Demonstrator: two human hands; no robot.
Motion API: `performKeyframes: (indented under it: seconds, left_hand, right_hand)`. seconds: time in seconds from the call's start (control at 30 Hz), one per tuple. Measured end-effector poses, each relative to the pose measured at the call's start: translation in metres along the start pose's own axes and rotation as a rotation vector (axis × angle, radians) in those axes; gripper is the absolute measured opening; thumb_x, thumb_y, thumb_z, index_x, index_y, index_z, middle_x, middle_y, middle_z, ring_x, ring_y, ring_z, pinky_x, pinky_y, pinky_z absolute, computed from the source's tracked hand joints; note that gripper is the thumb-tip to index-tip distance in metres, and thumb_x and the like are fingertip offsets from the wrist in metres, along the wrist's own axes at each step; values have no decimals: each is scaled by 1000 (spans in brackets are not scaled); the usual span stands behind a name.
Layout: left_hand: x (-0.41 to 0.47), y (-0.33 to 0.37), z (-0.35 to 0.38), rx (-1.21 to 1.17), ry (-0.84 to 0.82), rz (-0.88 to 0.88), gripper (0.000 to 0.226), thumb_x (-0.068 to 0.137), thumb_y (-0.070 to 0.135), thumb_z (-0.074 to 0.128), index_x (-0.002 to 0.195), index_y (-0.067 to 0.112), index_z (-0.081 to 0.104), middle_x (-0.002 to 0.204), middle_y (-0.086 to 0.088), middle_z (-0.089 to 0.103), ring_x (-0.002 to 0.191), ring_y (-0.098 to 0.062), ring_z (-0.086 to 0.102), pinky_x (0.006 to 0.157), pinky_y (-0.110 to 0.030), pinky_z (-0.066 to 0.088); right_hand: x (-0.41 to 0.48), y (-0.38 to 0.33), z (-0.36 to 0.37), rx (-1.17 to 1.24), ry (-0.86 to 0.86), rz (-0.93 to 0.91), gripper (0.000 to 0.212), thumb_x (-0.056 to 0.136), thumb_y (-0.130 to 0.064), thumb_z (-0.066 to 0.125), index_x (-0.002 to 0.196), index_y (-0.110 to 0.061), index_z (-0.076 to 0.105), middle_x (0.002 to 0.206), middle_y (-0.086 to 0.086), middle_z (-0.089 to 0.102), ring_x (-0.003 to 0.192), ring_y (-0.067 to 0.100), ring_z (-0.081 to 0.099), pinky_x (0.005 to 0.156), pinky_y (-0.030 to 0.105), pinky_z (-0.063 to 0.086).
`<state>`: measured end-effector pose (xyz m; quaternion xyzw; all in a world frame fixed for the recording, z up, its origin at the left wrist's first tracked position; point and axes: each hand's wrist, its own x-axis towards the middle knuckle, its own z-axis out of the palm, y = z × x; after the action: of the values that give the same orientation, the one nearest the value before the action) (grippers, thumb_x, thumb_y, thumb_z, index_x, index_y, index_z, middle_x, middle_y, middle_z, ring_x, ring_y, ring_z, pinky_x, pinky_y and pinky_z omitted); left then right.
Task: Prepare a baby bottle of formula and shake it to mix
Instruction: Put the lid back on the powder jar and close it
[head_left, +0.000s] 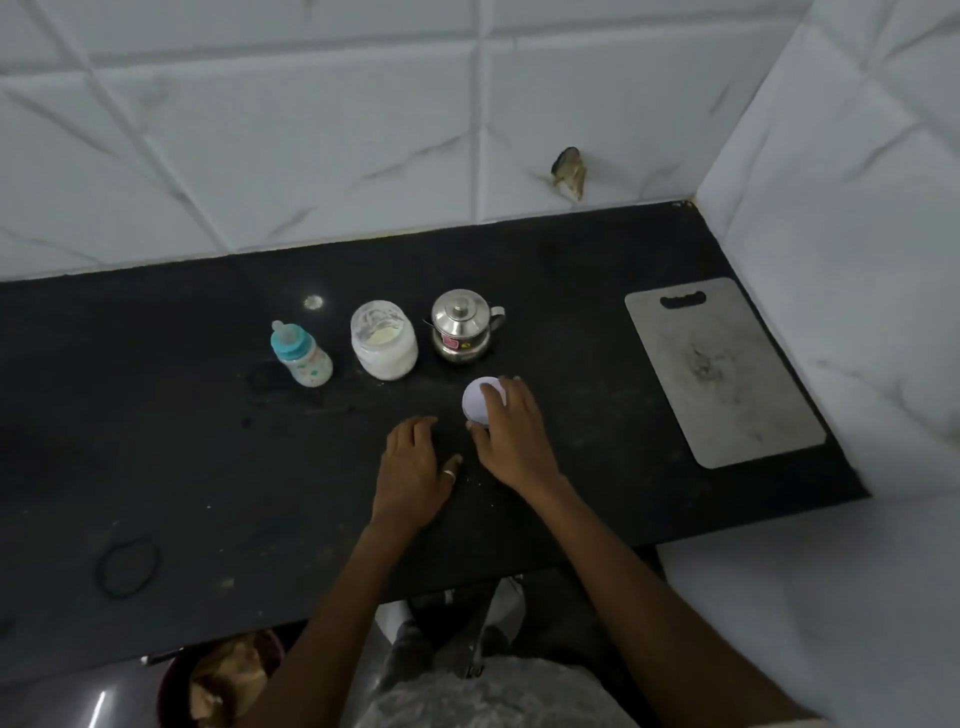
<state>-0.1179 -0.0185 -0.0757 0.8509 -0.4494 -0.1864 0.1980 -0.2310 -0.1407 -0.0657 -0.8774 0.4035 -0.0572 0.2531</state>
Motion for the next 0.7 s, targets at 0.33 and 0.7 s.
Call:
performKeyframes:
  seconds: [0.33, 0.7]
  left_hand:
    - [0, -9, -13, -8, 6, -83, 71, 91, 43, 66, 147, 13, 36, 151, -9, 39, 142, -25, 35, 114, -39, 38]
    - [12, -16, -31, -53, 44, -104, 74, 90, 43, 67, 149, 13, 34, 154, -10, 35, 143, -26, 34, 114, -42, 38]
  right_hand:
    - [33, -6, 2, -144, -196, 20, 71, 97, -42, 63, 157, -26, 30, 165, 18, 20, 154, 39, 15, 122, 50, 26]
    - [35, -29, -18, -94, -156, 20, 60, 96, -31, 66, 151, -27, 42, 156, 10, 35, 141, 36, 33, 111, 44, 40]
